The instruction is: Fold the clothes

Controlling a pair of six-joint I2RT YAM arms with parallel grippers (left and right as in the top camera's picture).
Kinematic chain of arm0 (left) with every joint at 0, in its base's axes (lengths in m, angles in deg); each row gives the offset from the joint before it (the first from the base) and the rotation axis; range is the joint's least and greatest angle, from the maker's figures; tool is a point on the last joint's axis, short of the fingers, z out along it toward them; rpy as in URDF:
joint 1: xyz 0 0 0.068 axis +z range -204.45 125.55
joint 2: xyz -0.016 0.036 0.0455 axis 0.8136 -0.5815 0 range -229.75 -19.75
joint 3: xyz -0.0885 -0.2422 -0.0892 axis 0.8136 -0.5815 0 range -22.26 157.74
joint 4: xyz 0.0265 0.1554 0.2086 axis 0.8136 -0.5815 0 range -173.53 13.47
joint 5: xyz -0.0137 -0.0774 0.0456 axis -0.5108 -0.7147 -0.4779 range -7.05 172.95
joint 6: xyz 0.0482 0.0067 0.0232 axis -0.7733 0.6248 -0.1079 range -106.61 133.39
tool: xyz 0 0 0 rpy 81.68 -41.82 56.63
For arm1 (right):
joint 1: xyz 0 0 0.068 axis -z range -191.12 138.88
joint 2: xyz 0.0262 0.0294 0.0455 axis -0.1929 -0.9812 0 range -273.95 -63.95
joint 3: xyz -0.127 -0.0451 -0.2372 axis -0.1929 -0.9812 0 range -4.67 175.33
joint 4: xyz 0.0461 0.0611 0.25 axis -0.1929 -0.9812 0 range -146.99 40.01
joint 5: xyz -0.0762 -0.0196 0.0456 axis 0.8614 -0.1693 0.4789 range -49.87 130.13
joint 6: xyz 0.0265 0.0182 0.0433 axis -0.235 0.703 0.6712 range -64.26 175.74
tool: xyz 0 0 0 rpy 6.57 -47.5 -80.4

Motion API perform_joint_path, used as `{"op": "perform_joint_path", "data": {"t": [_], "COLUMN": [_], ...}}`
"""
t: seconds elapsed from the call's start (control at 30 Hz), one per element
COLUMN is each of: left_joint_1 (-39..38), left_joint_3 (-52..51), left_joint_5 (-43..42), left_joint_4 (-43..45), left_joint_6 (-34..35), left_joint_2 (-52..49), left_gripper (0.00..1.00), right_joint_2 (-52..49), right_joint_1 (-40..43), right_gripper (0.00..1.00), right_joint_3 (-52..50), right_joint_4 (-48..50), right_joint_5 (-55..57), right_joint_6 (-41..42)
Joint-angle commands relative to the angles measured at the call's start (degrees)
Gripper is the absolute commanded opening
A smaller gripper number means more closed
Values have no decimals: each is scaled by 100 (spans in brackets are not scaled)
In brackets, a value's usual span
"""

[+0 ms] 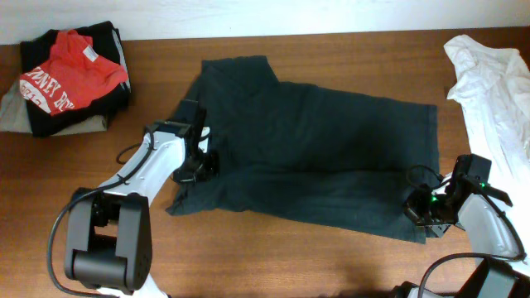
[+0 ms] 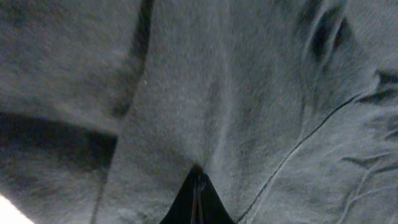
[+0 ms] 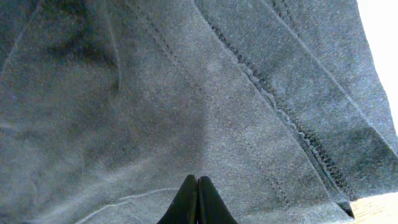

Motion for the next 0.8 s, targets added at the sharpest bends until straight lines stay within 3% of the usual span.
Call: {"op": "perform_joint_path", "data": {"t": [0.0,0.3,0.77], "left_joint_1": [-2,466,2439], "left_joint_3": [-365,-560,-557], "left_joint_5": [-166,549,1193], "left_joint_4": [251,568,238], "left_joint_6": [-63,302,1021], "left_joint_2": [85,83,107], "left_gripper": [1,1,1], "right_joint_2": [-46,-1598,-1631], "right_joint_1": [9,11,13], "right_gripper": [4,4,4], "right_joint_3": [-52,-52,1121], "right_joint_4": [74,625,-81], "right_joint_5": [-28,48,619], "right_joint_6": [153,332,562]}}
